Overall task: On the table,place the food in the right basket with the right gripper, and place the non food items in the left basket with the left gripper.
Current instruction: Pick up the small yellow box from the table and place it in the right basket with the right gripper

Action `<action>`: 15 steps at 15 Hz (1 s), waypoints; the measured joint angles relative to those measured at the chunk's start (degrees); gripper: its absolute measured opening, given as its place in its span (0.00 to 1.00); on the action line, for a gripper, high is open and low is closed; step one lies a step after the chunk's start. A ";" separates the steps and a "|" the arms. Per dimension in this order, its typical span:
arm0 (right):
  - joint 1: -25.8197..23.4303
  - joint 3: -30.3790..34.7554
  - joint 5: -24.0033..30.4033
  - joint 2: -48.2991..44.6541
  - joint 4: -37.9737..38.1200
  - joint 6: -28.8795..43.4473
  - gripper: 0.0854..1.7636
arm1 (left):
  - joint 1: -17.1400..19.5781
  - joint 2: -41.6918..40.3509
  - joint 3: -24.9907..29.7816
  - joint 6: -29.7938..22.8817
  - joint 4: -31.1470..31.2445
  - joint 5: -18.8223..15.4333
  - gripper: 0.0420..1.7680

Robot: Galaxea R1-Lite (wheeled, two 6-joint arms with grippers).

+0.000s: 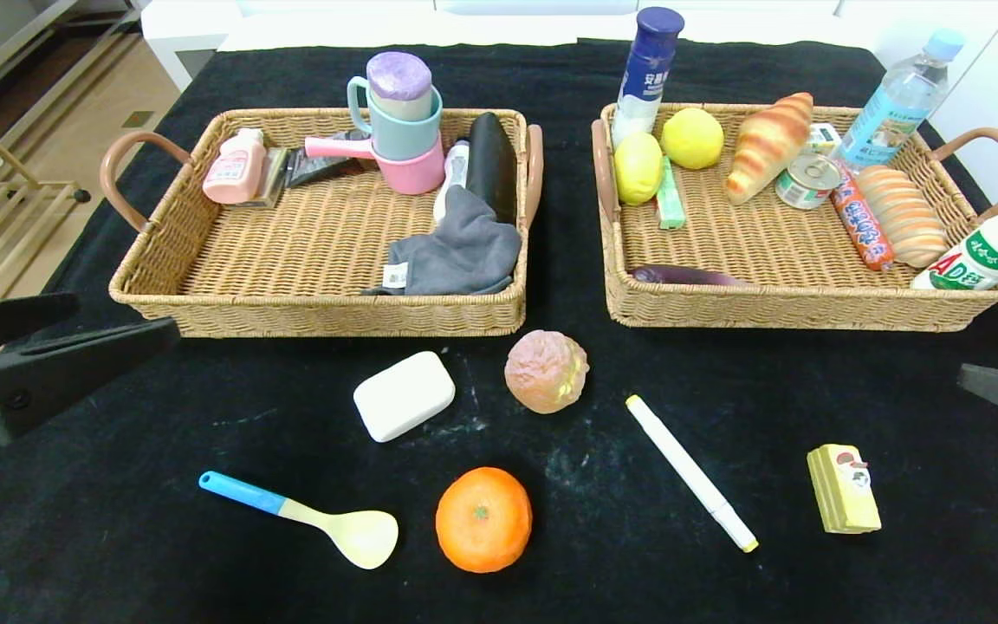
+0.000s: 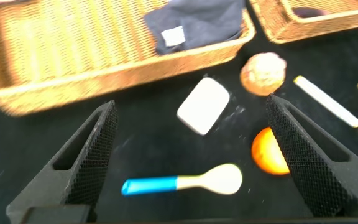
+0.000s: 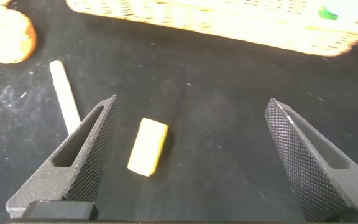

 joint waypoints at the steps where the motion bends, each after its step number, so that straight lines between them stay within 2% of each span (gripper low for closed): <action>1: 0.83 -0.44 -0.13 0.96 -0.10 0.00 0.97 | -1.44 1.52 -0.18 0.00 -1.93 0.12 0.97; 4: 3.50 -1.27 -3.19 3.12 -0.18 0.00 0.97 | -5.99 5.68 -0.73 0.15 -5.45 0.34 0.97; 9: 9.73 -1.32 -10.06 5.27 -0.18 2.52 0.97 | -13.24 10.51 -1.54 4.14 -5.81 0.54 0.97; 15: 13.14 -1.38 -13.99 7.61 -0.27 7.07 0.97 | -14.42 11.89 -1.57 6.66 -5.75 1.72 0.97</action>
